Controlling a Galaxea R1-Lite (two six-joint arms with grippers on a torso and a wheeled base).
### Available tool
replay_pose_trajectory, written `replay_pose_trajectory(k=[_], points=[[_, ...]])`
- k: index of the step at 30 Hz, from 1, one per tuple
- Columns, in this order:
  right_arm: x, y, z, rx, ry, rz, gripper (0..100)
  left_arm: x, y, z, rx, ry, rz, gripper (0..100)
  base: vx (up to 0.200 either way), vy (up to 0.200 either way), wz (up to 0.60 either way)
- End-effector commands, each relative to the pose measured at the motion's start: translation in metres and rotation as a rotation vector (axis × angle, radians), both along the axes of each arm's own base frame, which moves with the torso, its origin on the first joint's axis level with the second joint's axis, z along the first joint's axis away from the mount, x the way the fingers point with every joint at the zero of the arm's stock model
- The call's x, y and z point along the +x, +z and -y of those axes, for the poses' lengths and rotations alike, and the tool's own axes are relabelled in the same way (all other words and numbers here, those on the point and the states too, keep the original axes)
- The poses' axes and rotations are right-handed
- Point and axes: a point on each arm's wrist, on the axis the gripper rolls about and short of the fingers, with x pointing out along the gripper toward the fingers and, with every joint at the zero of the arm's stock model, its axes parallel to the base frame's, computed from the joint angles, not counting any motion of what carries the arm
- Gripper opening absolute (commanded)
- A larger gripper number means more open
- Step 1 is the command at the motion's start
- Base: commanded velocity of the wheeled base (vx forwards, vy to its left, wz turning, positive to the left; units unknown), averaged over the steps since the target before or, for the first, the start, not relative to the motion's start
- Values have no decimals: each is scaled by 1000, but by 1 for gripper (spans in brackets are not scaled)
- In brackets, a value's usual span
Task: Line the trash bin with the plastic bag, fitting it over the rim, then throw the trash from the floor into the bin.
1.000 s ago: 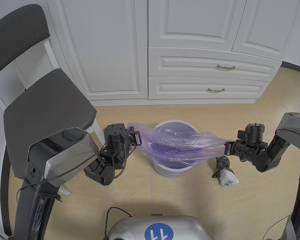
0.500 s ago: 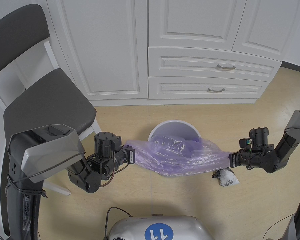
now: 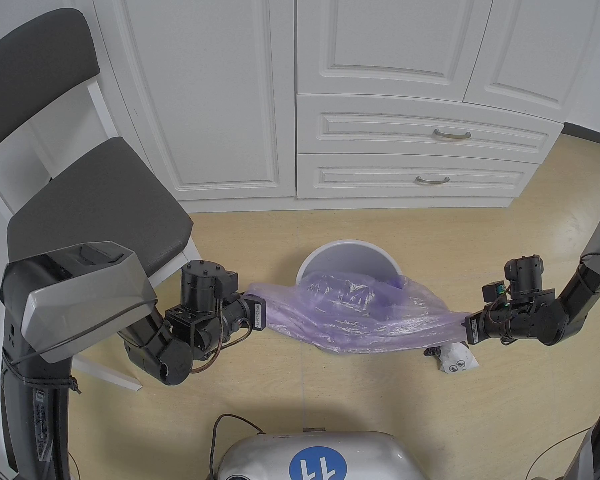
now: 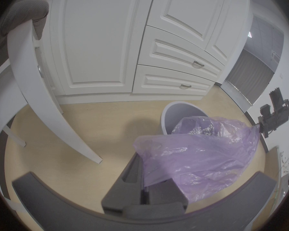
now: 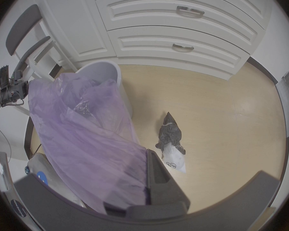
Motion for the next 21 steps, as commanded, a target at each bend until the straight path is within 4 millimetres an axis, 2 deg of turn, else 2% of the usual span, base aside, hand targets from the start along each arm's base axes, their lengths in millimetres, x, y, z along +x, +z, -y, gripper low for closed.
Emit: replay_pose_trajectory(k=[1, 4, 6, 12, 17, 21], points=[[-2, 8, 3, -2, 11, 12, 0, -8, 10, -5, -3, -25, -9, 0, 0, 0, 0], [3, -2, -1, 0, 18, -5, 0, -6, -1, -2, 7, -32, -27, 0, 0, 0, 0], [8, -16, -3, -2, 22, -28, 0, -2, -21, 2, 21, -34, -56, 0, 0, 0, 0], [20, -39, -7, 7, 16, -68, 0, 10, -44, 7, 27, -23, -73, 0, 0, 0, 0], [32, -43, -22, 95, -26, -32, 0, 24, -47, 12, 8, 24, -36, 0, 0, 0, 0], [42, -48, -36, 193, -65, 53, 0, 40, -38, 19, -82, 121, 9, 0, 0, 0, 0]])
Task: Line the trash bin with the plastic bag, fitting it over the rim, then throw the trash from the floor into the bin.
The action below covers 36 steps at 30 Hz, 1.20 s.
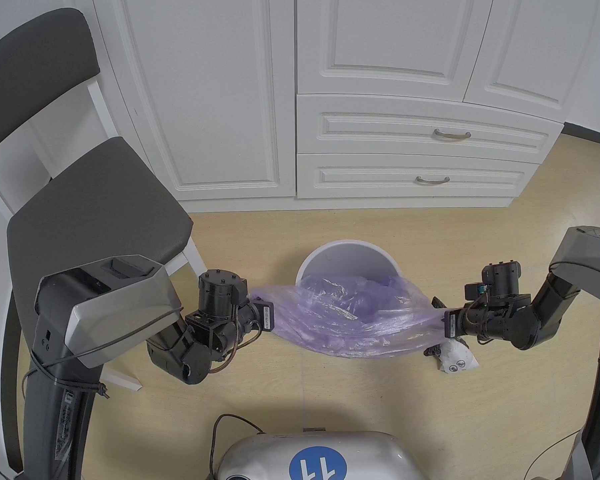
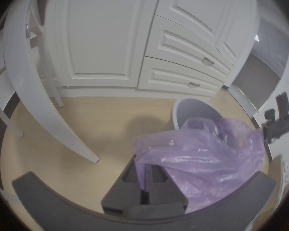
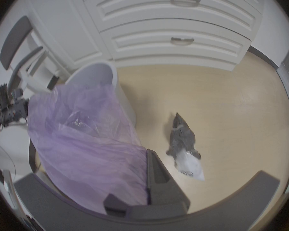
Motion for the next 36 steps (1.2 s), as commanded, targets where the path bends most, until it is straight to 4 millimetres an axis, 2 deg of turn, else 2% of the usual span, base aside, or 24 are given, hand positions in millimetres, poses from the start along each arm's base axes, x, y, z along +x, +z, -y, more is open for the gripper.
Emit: replay_pose_trajectory(k=[1, 7, 14, 15, 16, 21, 32, 36], points=[[12, -19, -20, 81, -21, 47, 0, 20, -2, 8, -77, 91, 41, 0, 0, 0, 0], [11, -14, -21, 88, -34, 85, 0, 23, 15, 7, -109, 131, 78, 0, 0, 0, 0], [-2, 12, -9, 49, -30, 94, 0, -2, 40, -4, -82, 76, 27, 0, 0, 0, 0], [-9, 22, -4, 22, -23, 79, 0, -15, 52, -11, -56, 19, 3, 0, 0, 0, 0], [-11, 26, -2, 15, -22, 71, 0, -19, 56, -13, -45, -1, 1, 0, 0, 0, 0], [-23, 43, 10, -36, -9, 41, 0, -37, 68, -27, 27, -61, -1, 0, 0, 0, 0], [-36, 52, 17, -98, 20, 9, 0, -56, 79, -39, 106, -117, -35, 0, 0, 0, 0], [-39, 50, 16, -126, 47, -21, 0, -57, 73, -40, 109, -139, -69, 0, 0, 0, 0]])
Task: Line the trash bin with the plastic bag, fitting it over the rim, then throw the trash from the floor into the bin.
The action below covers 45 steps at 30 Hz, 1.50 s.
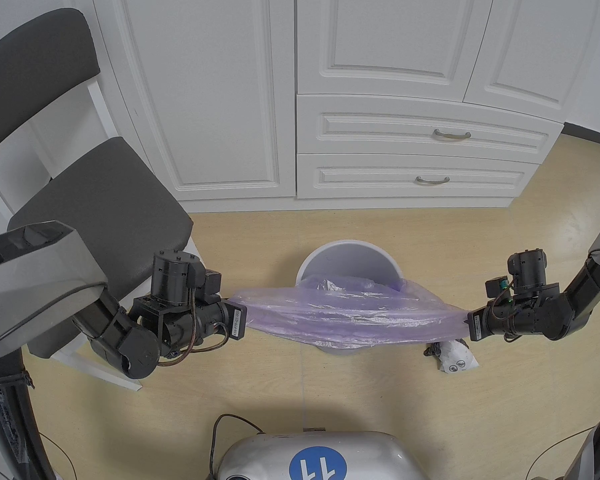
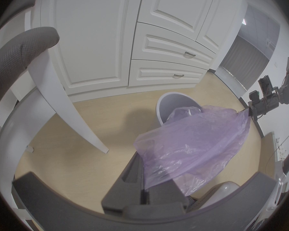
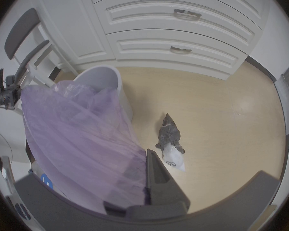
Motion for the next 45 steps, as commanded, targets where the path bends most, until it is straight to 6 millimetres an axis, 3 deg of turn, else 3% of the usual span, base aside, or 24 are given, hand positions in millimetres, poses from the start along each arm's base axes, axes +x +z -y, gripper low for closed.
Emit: replay_pose_trajectory(k=[1, 14, 20, 27, 30, 39, 45], points=[[-3, 4, -1, -13, 18, 3, 0, -2, 3, -1, -6, -12, 0, 0, 0, 0, 0], [6, -44, -20, -50, 80, -117, 0, 17, -54, 9, 36, -11, -109, 0, 0, 0, 0], [29, -61, -26, 15, 24, -120, 0, 41, -70, 19, -11, 75, -69, 0, 0, 0, 0], [51, -64, -40, 183, -78, 8, 0, 59, -59, 24, -104, 170, 36, 0, 0, 0, 0], [57, -57, -44, 251, -93, 120, 0, 64, -40, 24, -189, 187, 118, 0, 0, 0, 0], [61, -48, -45, 294, -99, 208, 0, 64, -14, 24, -244, 205, 183, 0, 0, 0, 0], [47, -31, -33, 263, -105, 190, 0, 65, -7, 25, -282, 230, 218, 0, 0, 0, 0]])
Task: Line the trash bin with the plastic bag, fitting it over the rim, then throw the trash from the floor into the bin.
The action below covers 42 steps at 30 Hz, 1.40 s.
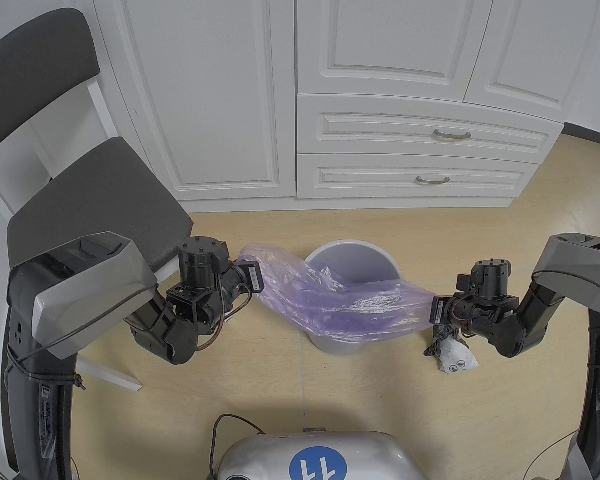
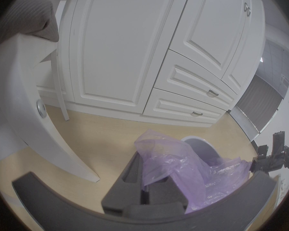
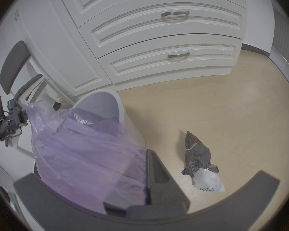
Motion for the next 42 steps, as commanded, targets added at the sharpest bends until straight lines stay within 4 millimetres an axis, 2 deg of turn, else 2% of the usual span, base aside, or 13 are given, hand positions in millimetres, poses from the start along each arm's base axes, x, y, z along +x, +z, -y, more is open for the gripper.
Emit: replay_pose_trajectory(k=[1, 4, 7, 13, 18, 19, 21, 26, 29, 32, 37, 38, 42], points=[[-9, 20, 10, -26, -4, -7, 0, -1, 6, -1, -6, 1, 14, 0, 0, 0, 0], [-17, 35, 16, -51, -1, -58, 0, -6, 6, -5, 2, -5, 2, 0, 0, 0, 0], [-28, 40, 18, -88, 26, -136, 0, -16, 1, -10, 27, -54, -40, 0, 0, 0, 0], [-42, 26, 19, -197, 129, -234, 0, -36, -7, -26, 144, -155, -154, 0, 0, 0, 0], [-44, 23, 20, -212, 141, -250, 0, -38, -6, -27, 158, -162, -162, 0, 0, 0, 0], [-43, -1, 15, -246, 182, -309, 0, -40, -14, -27, 172, -175, -187, 0, 0, 0, 0], [-43, -7, 14, -248, 186, -327, 0, -39, -21, -27, 176, -183, -206, 0, 0, 0, 0], [-44, -18, 14, -258, 197, -394, 0, -35, -53, -24, 219, -205, -268, 0, 0, 0, 0], [-42, -18, 12, -263, 206, -444, 0, -31, -63, -22, 226, -206, -283, 0, 0, 0, 0], [-30, -26, 8, -258, 198, -453, 0, -19, -69, -17, 215, -188, -262, 0, 0, 0, 0], [-18, -34, -2, -204, 151, -401, 0, 1, -66, -11, 147, -57, -213, 0, 0, 0, 0], [-11, -35, -10, -140, 112, -344, 0, 10, -57, -8, 99, 2, -176, 0, 0, 0, 0], [2, -39, -16, -44, 60, -226, 0, 17, -40, -8, 33, 30, -117, 0, 0, 0, 0]])
